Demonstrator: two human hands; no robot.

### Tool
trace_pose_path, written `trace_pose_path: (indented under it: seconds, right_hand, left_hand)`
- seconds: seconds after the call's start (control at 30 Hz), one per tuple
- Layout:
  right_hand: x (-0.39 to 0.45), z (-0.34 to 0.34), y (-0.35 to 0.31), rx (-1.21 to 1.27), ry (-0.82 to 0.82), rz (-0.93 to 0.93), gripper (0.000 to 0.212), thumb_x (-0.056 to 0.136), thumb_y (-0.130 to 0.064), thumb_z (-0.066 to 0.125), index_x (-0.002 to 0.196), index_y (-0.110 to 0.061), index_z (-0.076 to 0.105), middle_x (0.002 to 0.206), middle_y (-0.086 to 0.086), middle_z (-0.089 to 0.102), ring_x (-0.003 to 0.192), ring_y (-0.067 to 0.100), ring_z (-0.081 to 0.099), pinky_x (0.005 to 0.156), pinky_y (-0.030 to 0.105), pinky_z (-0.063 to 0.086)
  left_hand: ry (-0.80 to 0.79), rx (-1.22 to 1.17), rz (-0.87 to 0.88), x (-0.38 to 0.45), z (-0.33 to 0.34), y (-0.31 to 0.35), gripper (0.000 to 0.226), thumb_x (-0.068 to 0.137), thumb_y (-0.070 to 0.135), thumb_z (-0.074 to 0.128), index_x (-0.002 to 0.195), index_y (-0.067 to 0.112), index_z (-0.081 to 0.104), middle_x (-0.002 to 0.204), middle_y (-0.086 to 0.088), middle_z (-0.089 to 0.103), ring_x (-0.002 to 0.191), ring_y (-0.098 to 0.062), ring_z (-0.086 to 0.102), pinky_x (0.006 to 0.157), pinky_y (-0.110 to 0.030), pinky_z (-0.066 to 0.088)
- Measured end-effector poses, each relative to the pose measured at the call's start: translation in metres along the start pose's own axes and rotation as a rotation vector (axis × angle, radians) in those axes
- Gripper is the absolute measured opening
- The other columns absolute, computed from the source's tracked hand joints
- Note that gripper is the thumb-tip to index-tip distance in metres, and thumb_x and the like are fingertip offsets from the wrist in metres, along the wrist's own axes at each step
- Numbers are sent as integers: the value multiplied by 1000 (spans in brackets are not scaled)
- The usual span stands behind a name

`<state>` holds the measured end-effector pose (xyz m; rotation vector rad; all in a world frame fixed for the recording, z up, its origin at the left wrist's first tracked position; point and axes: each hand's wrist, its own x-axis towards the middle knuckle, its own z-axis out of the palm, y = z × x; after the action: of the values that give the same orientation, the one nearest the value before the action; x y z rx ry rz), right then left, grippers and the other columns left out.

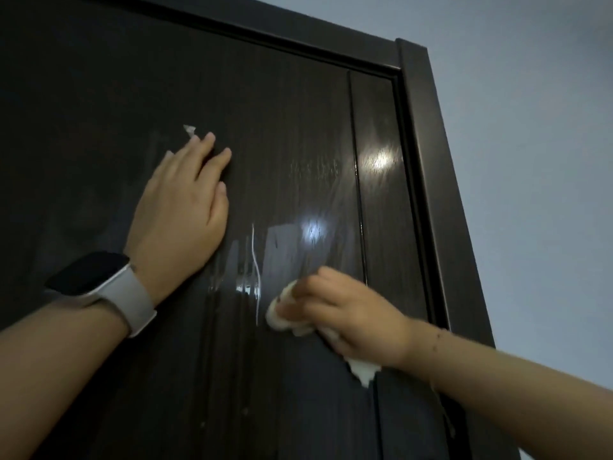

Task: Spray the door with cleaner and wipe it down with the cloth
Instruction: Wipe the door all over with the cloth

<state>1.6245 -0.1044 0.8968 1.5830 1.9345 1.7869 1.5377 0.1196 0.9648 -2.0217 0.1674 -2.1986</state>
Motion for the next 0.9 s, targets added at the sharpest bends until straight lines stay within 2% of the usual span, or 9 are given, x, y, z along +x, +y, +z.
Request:
trace_pose_path:
  seconds: [0.07, 0.2, 0.3, 0.37, 0.5, 0.63, 0.7, 0.77, 0.9]
  right_hand:
    - [24, -7, 25, -46, 95, 101, 40, 99, -12, 30, 108, 4, 66, 99, 19, 60, 86, 33, 57, 77, 36, 47]
    - [74, -13, 81, -175, 411, 481, 20, 83, -4, 50, 94, 3, 65, 95, 19, 56, 88, 34, 57, 77, 29, 41]
    - [87, -6, 81, -226, 506, 625, 16, 80, 5, 54, 92, 3, 64, 97, 17, 55, 89, 31, 56, 74, 25, 39]
    - [83, 6, 50, -205, 506, 573, 15, 82, 0, 53, 92, 4, 64, 94, 18, 54, 86, 31, 54, 73, 29, 41]
    - [43, 30, -31, -89, 248, 323, 17, 85, 3, 53, 97, 9, 64, 92, 20, 55, 81, 32, 51, 72, 35, 42]
    - [39, 22, -41, -55, 118, 323, 17, 81, 4, 52, 93, 7, 63, 91, 18, 55, 79, 31, 50, 70, 36, 42]
    - [69, 14, -25, -65, 180, 452, 9, 77, 1, 54, 84, 2, 59, 88, 16, 53, 81, 31, 51, 68, 41, 41]
    - [101, 9, -5, -100, 297, 597, 8, 81, -7, 56, 81, 1, 58, 88, 13, 52, 80, 29, 53, 67, 39, 41]
    - [111, 19, -7, -102, 407, 675, 11, 87, -8, 59, 80, 0, 56, 86, 9, 51, 77, 21, 51, 64, 31, 39]
  left_hand:
    - [-15, 18, 21, -24, -8, -5, 50, 100, 23, 30, 146, 8, 40, 156, -11, 32, 146, -25, 26, 121, -43, 16]
    - [-38, 9, -2, -67, -26, -30, 53, 99, 24, 29, 148, 5, 37, 157, -9, 30, 148, -21, 21, 122, -38, 10]
    - [-42, 33, 12, -83, -28, -38, 53, 99, 22, 31, 148, 1, 35, 157, -12, 30, 148, -24, 21, 123, -36, 8]
    - [-30, 63, 5, -85, -26, -37, 54, 100, 22, 31, 148, 0, 33, 158, -13, 28, 148, -25, 21, 123, -39, 9]
    - [-30, 71, 13, -84, -25, -35, 53, 101, 23, 30, 149, 0, 32, 157, -14, 29, 147, -26, 23, 122, -42, 13]
    - [-32, 88, 22, -82, -26, -37, 54, 100, 22, 30, 148, -2, 33, 156, -16, 30, 146, -29, 26, 121, -45, 16]
    - [-40, 90, 20, -82, -26, -37, 54, 99, 22, 30, 148, -2, 33, 156, -16, 30, 146, -29, 25, 121, -45, 15]
    - [-33, 88, 27, -82, -26, -37, 54, 99, 22, 30, 147, -2, 33, 156, -16, 31, 146, -29, 25, 121, -45, 16]
    - [-12, 68, 26, -81, -25, -37, 54, 99, 22, 31, 147, -2, 35, 156, -16, 32, 146, -29, 26, 121, -45, 17]
